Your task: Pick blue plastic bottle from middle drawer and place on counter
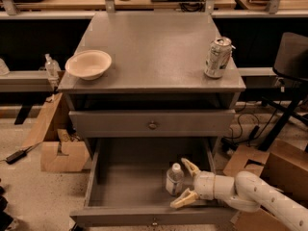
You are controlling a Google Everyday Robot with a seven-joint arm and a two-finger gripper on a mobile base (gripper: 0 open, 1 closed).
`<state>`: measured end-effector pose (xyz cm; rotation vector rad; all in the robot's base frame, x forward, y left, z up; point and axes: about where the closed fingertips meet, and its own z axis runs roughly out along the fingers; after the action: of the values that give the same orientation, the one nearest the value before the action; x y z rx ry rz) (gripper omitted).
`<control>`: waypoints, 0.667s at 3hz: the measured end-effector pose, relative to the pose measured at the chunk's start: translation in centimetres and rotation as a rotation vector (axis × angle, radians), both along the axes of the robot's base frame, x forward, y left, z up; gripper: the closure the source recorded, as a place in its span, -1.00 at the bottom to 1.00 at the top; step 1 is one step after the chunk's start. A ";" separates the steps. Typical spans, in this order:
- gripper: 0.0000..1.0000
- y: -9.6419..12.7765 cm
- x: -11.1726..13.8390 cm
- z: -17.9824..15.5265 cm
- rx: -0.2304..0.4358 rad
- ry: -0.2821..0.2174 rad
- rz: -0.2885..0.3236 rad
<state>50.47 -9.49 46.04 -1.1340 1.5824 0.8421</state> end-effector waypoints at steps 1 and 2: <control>-1.00 1.3 0.5 0.0 -0.022 0.008 0.034; -1.00 1.9 2.0 -0.2 -0.030 0.009 0.051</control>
Offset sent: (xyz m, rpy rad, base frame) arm 0.0429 0.0198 -0.0026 -0.0447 0.0055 0.0584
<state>52.50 -7.57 45.87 -1.1976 1.5839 0.8607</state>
